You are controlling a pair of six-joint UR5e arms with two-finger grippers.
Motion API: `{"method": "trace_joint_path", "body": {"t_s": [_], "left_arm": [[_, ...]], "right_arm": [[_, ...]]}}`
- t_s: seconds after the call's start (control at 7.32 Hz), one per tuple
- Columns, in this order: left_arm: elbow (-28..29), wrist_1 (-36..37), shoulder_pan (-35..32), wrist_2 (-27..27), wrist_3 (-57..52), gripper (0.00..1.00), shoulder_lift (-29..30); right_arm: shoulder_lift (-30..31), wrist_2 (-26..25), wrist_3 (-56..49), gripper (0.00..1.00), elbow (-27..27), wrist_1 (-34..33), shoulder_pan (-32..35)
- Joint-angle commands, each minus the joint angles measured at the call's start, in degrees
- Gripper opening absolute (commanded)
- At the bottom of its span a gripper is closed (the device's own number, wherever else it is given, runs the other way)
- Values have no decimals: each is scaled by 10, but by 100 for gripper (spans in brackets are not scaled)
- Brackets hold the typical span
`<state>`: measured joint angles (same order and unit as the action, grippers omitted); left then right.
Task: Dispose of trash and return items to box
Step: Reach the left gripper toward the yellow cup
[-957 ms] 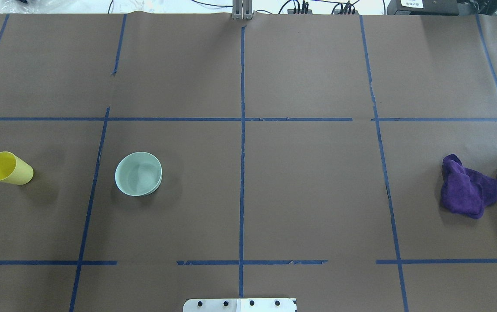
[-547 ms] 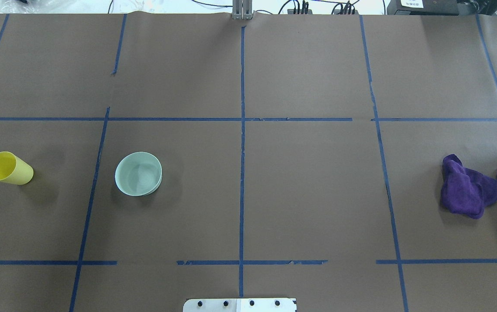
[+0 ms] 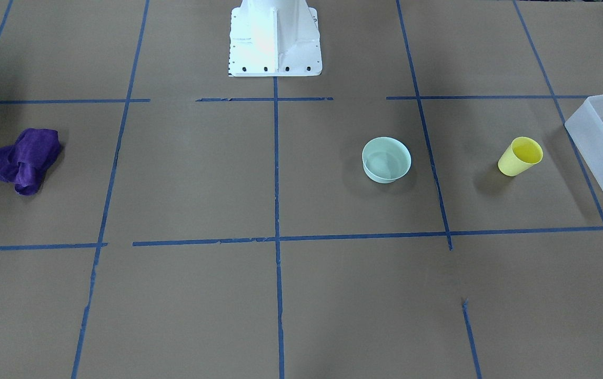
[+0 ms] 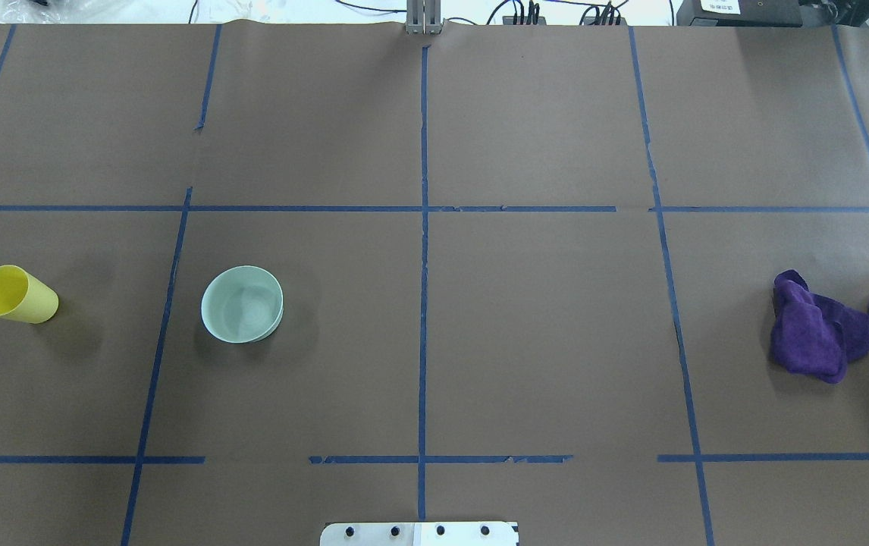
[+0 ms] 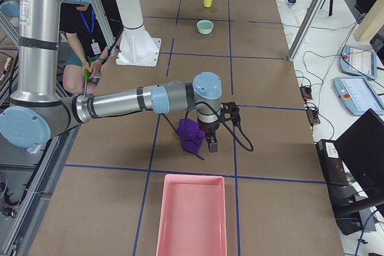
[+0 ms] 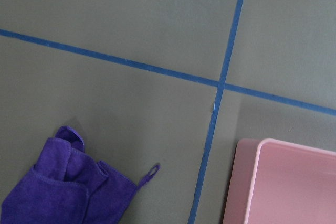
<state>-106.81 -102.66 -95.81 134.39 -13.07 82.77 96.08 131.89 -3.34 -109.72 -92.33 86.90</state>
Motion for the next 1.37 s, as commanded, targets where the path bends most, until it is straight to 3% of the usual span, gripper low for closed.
{"method": "trace_joint_path", "body": {"t_s": [0.0,0.27,0.41,0.55,0.82,0.96,1.23], "left_arm": [[53,-201,4,3,7,100,28],[84,-383,45,39,233,100,30],[87,-444,108,6,290,100,20],[86,-493,193,-97,312,100,7],[86,-493,273,-117,458,100,-35],[82,-494,302,-153,504,99,-58],[83,-496,391,-202,663,66,-81]], "right_arm": [[-24,11,18,100,2,35,-1],[-22,25,117,100,8,96,-12],[-21,25,118,100,28,121,-12],[-21,25,118,100,42,143,-13],[-14,25,118,100,50,161,-13],[-12,25,117,100,50,161,-13],[-3,26,115,100,50,162,-13]]}}
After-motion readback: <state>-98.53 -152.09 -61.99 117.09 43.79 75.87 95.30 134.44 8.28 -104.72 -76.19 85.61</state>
